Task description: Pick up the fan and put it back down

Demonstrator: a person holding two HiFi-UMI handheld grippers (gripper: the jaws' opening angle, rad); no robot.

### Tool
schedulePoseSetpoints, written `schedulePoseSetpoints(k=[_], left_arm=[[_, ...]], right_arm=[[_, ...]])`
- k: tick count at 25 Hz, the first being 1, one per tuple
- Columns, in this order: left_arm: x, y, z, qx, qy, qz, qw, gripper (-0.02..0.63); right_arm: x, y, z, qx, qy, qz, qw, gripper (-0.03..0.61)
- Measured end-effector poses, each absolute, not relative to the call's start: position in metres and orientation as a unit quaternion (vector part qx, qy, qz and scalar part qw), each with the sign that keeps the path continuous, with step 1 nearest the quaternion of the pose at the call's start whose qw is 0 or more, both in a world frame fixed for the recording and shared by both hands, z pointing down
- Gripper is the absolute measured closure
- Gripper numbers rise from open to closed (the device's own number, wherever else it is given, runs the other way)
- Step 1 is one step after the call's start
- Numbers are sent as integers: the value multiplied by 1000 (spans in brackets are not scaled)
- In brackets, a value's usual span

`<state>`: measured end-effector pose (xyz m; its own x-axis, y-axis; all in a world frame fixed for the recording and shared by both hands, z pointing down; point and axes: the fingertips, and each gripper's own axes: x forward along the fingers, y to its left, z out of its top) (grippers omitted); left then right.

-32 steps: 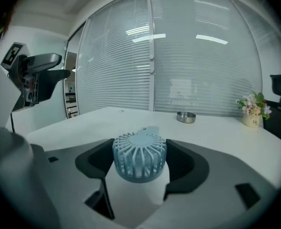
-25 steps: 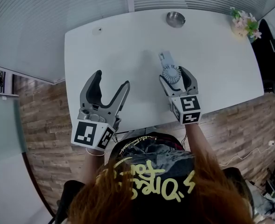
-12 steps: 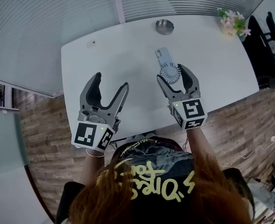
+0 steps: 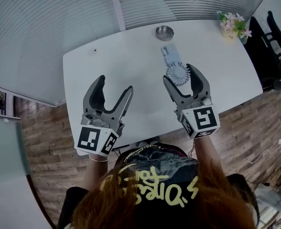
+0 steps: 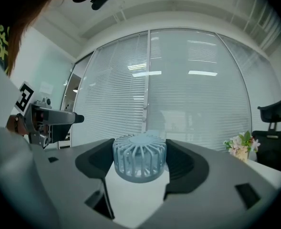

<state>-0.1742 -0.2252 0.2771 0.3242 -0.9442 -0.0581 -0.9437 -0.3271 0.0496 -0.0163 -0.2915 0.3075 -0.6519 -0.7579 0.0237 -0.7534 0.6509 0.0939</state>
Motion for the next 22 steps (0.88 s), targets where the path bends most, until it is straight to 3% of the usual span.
schedulePoseSetpoints(k=[22], left_arm=[[-170,-219,263,823,-567,-45,-12,270]], right_arm=[[-10,-269,263,428,-901,-66,-23,247]])
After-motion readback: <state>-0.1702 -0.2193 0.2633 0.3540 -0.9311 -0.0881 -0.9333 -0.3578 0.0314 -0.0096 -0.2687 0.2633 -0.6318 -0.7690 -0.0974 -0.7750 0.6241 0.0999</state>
